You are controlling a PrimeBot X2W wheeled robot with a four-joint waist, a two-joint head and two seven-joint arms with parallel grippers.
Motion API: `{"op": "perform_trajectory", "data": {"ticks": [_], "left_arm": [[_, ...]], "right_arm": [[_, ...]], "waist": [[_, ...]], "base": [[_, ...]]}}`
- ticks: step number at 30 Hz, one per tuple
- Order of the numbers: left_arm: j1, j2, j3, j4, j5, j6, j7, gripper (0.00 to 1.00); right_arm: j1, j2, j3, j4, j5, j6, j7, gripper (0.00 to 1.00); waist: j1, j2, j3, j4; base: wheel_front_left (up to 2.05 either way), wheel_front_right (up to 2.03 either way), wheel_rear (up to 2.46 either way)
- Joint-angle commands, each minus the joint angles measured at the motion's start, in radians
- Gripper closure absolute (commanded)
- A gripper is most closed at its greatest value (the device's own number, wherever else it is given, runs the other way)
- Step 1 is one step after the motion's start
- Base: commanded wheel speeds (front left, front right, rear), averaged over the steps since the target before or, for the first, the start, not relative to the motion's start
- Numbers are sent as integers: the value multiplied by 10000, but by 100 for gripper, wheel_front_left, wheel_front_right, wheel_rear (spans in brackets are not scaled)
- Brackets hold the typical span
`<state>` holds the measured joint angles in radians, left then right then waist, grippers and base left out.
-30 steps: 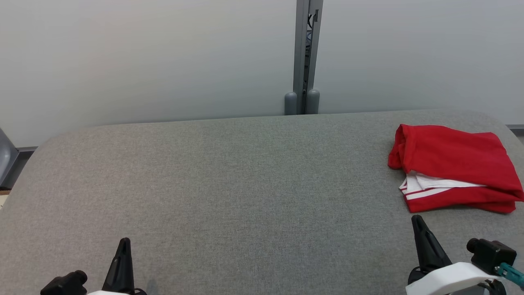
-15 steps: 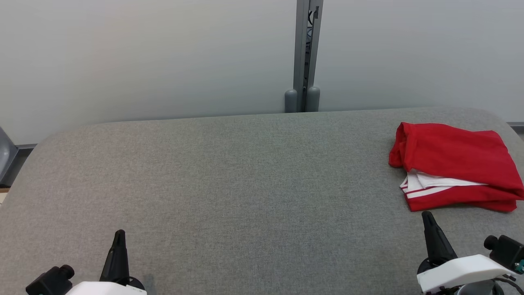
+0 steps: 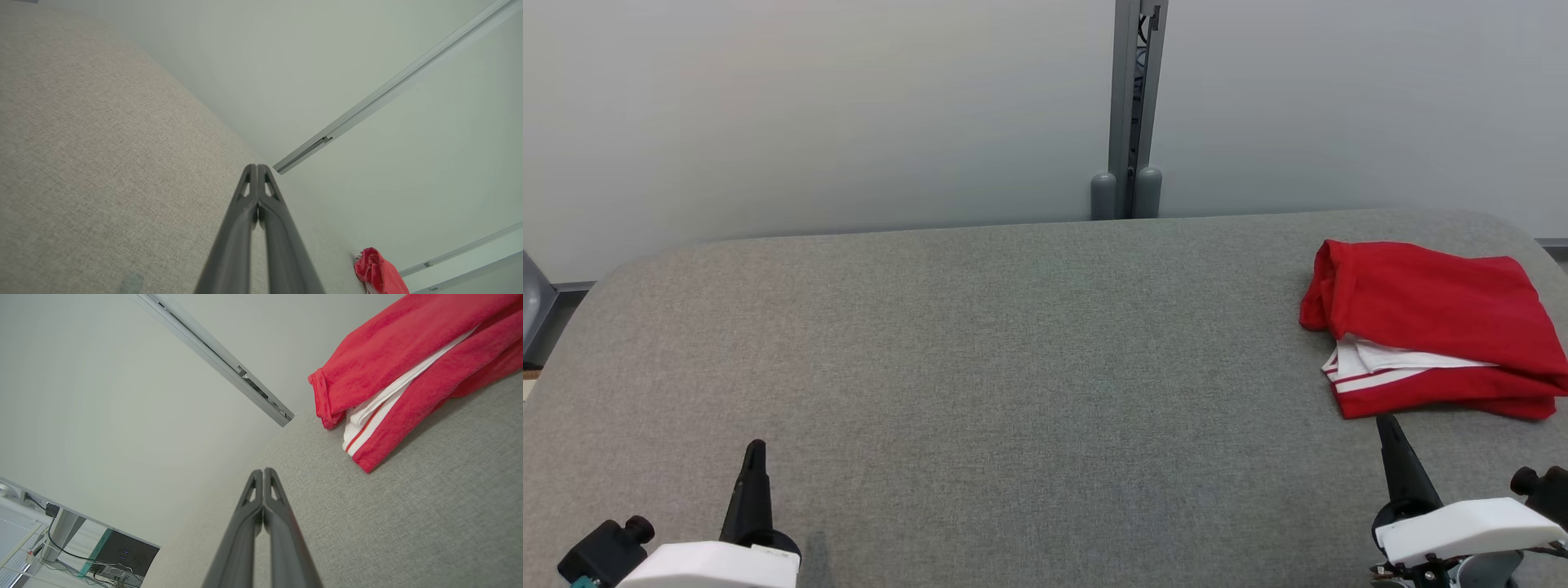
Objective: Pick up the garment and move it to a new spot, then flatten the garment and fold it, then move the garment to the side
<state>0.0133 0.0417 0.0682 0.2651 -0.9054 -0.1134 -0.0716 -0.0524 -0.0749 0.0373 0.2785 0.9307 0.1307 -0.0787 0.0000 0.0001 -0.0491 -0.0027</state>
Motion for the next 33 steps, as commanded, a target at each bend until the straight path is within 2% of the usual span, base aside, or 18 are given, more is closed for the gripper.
{"op": "perform_trajectory", "data": {"ticks": [1,33], "left_arm": [[-299,71,73,-156,-341,-48,58,100],[-801,92,279,-191,-3628,-116,950,100]], "right_arm": [[-287,-41,-120,-150,323,0,95,100],[-454,87,-815,-271,3509,0,996,100]], "waist": [[0,-1,10,1],[0,-1,216,11]], "base": [[0,0,0],[0,0,0]]}}
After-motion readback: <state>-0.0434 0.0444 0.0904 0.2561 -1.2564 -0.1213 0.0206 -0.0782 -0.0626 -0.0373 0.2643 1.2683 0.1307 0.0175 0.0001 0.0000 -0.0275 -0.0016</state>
